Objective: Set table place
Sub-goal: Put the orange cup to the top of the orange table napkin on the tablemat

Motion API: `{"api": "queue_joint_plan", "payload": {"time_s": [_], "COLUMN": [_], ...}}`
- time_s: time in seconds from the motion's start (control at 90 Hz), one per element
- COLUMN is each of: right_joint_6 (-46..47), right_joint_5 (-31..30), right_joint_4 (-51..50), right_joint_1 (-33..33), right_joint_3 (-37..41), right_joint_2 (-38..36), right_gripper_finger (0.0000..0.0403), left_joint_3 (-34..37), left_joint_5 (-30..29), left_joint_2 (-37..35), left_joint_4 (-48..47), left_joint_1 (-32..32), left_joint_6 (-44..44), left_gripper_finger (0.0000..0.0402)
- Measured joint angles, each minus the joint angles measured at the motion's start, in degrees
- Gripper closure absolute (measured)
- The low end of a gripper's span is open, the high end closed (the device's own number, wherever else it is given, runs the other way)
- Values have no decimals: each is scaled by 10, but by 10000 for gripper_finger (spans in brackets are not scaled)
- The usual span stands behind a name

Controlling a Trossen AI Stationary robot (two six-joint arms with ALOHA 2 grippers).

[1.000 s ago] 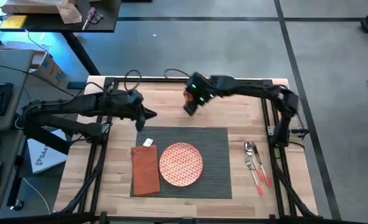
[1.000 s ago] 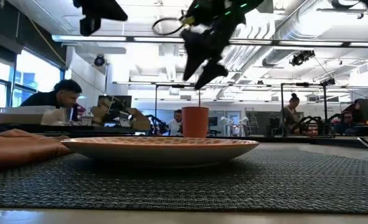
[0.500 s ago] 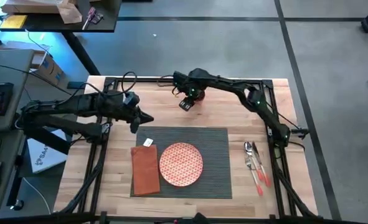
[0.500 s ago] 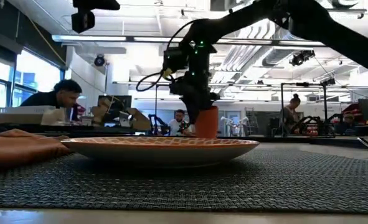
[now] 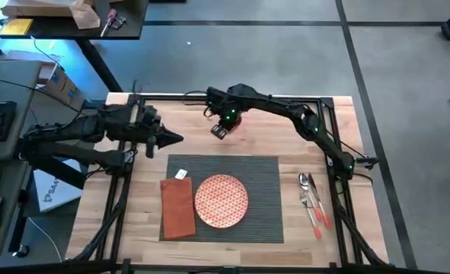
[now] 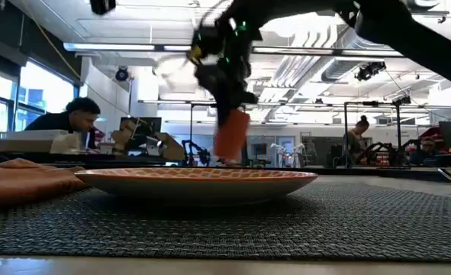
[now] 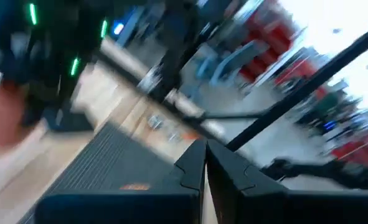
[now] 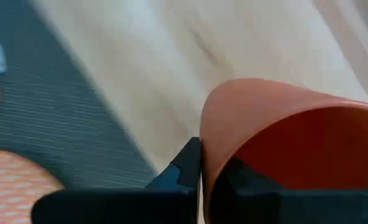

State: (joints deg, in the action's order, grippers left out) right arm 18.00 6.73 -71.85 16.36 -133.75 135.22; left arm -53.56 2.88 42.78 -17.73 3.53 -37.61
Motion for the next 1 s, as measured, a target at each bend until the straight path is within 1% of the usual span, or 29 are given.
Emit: {"api": "queue_joint_plan", "payload": {"time_s": [0.1,0.178,0.278,0.4,0.533,0.678,1.0], "right_joint_6": [45,74,115,154,181,195,191], "right_joint_5": [41,54,57,54,34,-2,12], "right_joint_4": [55,108,172,230,234,207,225], "right_joint_1": [-44,-78,-113,-133,-141,-146,-146], "right_joint_3": [1,-1,-1,-1,-1,0,5], "right_joint_2": [-1,2,12,32,59,68,70], "right_gripper_finger": [403,403,403,403,403,403,403], "left_joint_3": [-10,-18,-21,-21,-21,-21,-21], "left_joint_5": [-2,-4,-5,-5,-5,-5,-2], "left_joint_2": [-15,-23,-31,-32,-29,-27,-27], "left_joint_4": [19,18,18,8,3,-8,-11], "left_joint_1": [1,2,2,2,2,2,2], "left_joint_6": [0,9,17,16,8,3,-8], "left_gripper_finger": [401,401,401,401,401,401,401]}}
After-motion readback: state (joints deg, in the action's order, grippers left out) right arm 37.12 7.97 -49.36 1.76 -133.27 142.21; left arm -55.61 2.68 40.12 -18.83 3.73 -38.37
